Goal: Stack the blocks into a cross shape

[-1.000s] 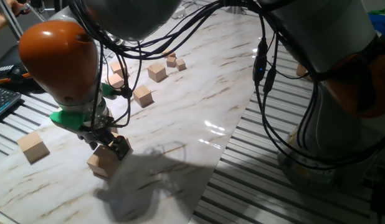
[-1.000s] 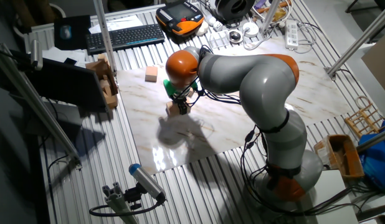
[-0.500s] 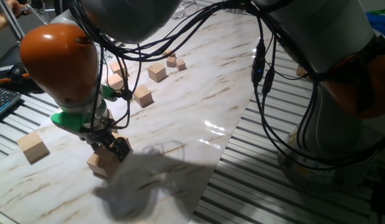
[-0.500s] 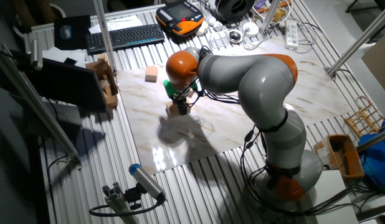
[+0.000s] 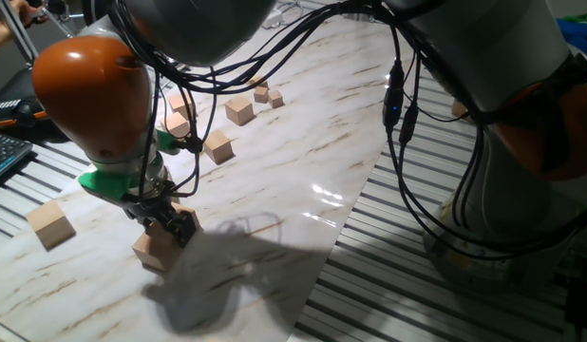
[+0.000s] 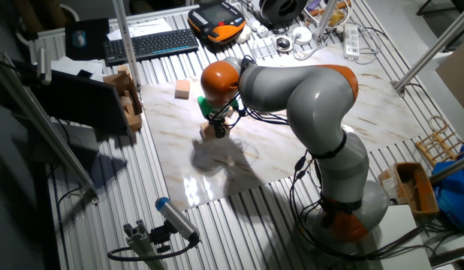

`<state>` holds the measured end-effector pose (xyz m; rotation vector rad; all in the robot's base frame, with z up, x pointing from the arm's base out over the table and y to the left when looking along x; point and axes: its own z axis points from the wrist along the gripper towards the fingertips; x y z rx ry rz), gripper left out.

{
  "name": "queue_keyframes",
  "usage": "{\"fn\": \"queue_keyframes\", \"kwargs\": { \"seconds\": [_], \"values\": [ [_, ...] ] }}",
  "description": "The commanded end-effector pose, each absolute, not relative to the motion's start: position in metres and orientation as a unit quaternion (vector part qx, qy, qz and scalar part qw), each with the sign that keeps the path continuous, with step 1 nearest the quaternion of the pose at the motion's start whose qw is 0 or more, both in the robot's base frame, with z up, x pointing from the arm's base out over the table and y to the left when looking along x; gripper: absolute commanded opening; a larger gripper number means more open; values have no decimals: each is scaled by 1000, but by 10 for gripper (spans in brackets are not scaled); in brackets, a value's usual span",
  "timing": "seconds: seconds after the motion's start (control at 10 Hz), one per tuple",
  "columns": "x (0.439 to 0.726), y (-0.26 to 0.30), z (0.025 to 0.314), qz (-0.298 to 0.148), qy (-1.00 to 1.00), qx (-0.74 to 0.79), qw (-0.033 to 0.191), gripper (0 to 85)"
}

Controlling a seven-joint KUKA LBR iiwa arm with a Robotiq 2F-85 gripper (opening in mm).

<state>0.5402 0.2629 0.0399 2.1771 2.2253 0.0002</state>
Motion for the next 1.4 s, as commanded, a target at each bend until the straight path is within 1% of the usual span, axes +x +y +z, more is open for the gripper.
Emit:
{"fn": "queue_keyframes", "kwargs": {
  "seconds": [0.0,0.3,0.4,0.5,0.6,1.3],
  "values": [
    [540,263,40,0,715,699,14,680],
    [540,263,40,0,718,696,14,680],
    [540,263,40,3,719,695,16,510],
    [539,263,40,6,719,695,17,170],
    [539,263,40,7,720,694,17,0],
    [538,264,46,5,724,690,17,0]
  ]
}}
